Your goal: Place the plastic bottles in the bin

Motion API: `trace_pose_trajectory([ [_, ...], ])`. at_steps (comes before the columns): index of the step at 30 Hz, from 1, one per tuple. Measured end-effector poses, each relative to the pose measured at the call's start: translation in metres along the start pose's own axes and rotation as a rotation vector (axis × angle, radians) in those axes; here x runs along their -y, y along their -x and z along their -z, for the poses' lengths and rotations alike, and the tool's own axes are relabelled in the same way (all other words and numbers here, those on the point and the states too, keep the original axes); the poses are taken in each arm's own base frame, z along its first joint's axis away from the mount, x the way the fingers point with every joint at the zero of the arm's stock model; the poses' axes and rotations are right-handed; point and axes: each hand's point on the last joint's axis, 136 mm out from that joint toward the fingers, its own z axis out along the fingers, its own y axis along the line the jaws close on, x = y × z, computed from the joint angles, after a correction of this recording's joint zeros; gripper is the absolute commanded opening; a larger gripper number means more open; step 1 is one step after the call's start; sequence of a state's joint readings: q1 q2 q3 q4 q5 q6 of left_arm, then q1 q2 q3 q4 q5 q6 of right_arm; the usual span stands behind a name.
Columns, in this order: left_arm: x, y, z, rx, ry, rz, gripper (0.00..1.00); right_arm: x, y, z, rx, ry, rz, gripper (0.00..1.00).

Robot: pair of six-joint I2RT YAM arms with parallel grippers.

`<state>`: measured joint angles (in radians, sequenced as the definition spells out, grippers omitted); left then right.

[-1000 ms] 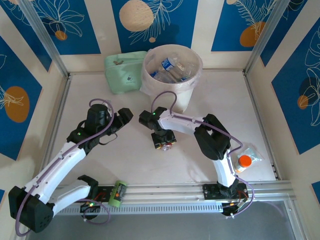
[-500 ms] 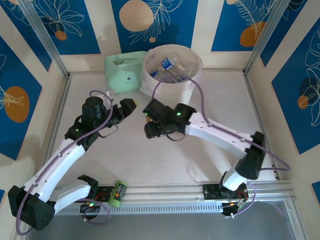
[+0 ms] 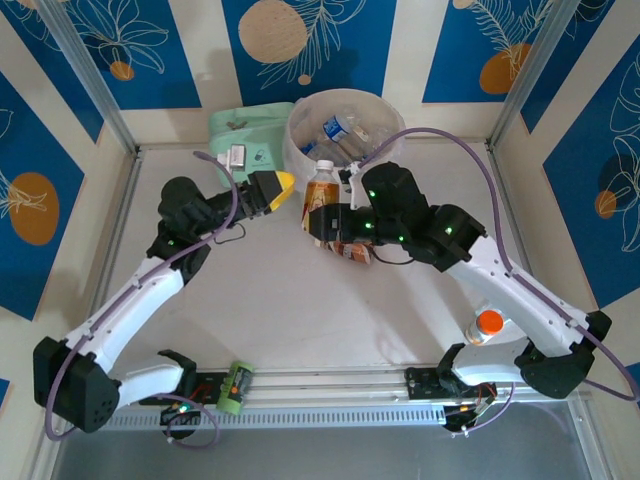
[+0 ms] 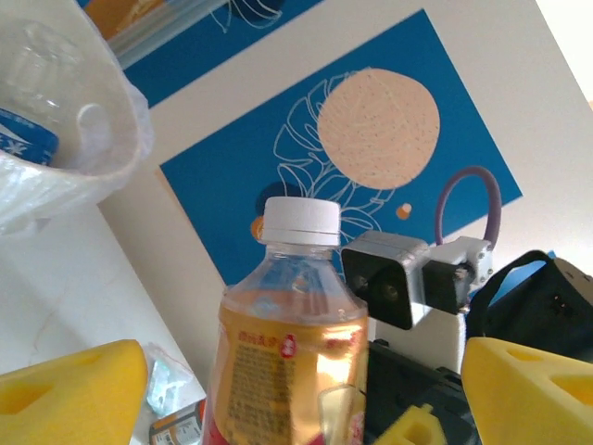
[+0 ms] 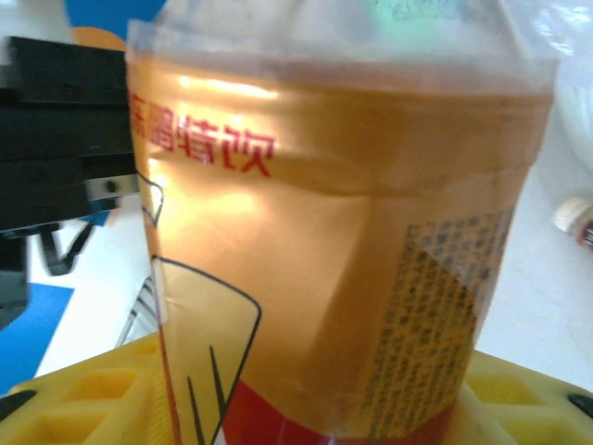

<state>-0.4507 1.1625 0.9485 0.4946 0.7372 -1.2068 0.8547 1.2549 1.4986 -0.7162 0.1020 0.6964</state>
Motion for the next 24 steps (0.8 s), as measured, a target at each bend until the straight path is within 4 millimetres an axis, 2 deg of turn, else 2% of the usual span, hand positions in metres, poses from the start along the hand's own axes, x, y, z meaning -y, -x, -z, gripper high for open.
trace_pose_trajectory([
  [6, -0.001, -0.022, -0.016, -0.098, -0.039, 0.026, 0.83, -0.020, -0.002, 0.000, -0.024, 0.108, 0.007, 0.56],
  [12, 0.012, -0.019, -0.020, -0.102, -0.117, 0.031, 0.76, -0.029, -0.003, 0.002, -0.041, 0.160, 0.011, 0.56],
  [19, 0.019, -0.020, -0.021, -0.120, -0.160, 0.045, 0.65, -0.033, -0.006, 0.001, -0.059, 0.183, 0.010, 0.56],
  [24, 0.019, -0.020, -0.021, -0.122, -0.163, 0.044, 0.60, -0.033, -0.005, 0.001, -0.060, 0.187, 0.005, 0.57],
])
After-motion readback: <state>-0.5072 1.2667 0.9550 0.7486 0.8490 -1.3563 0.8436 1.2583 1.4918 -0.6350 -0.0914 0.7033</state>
